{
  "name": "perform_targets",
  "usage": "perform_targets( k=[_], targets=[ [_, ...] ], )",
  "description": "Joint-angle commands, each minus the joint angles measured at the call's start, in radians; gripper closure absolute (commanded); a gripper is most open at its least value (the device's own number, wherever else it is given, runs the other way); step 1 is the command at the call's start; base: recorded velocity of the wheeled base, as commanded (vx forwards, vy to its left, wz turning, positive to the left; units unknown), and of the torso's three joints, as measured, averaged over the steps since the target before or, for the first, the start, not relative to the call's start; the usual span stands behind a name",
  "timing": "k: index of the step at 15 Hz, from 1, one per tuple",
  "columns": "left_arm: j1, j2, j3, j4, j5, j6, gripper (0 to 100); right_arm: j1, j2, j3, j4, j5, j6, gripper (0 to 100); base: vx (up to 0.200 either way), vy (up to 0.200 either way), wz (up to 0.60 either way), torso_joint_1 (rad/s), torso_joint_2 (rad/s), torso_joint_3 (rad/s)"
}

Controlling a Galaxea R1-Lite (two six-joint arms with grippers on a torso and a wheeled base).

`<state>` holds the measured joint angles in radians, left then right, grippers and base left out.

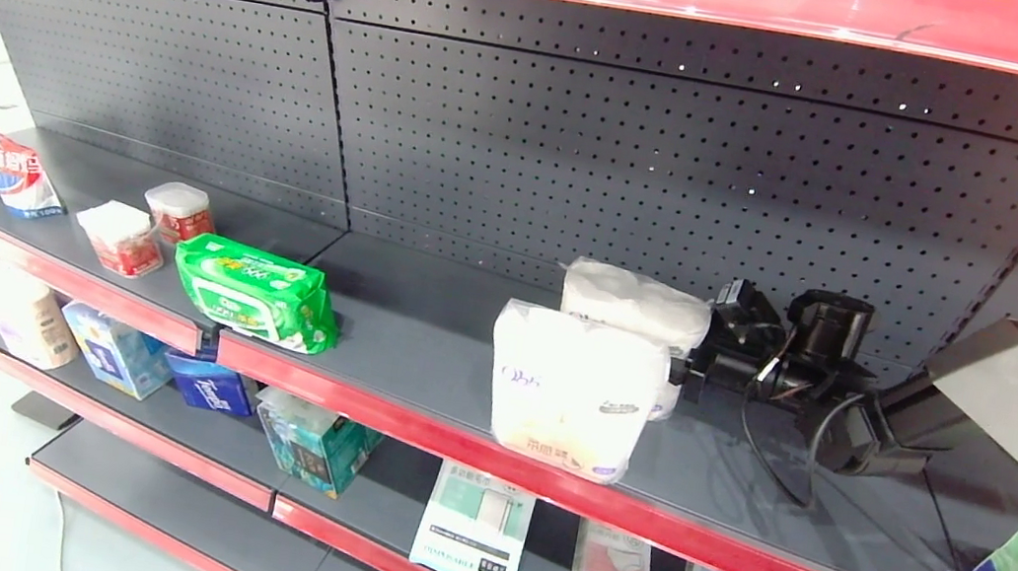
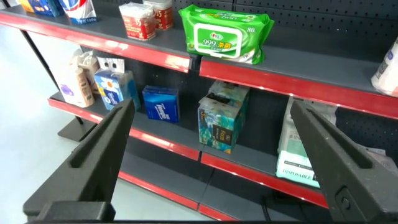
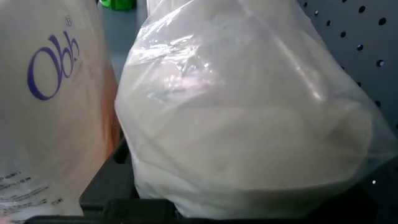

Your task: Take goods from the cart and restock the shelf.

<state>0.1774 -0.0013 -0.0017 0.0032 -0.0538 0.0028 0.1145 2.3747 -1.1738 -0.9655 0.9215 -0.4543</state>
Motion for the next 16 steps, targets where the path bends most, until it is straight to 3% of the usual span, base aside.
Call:
perform_targets(
  k=[1,12,16],
  targets=[
    [0.000,0.001,0.000,0.000,0.000,0.000,0,-0.001,0.020,-0.004,0.001,-0.003,-0.003,100,0.000,0.000,0.00,0.000,0.00,0.000],
    [0.000,0.001,0.000,0.000,0.000,0.000,0,-0.022,0.020,-0.010,-0.001,-0.090,0.005,100,0.000,0.000,0.00,0.000,0.00,0.000],
    [0.000,0.001,0.000,0.000,0.000,0.000,0,-0.027,0.015,-0.003,-0.001,-0.078,0.002,100,0.000,0.000,0.00,0.000,0.00,0.000]
  ],
)
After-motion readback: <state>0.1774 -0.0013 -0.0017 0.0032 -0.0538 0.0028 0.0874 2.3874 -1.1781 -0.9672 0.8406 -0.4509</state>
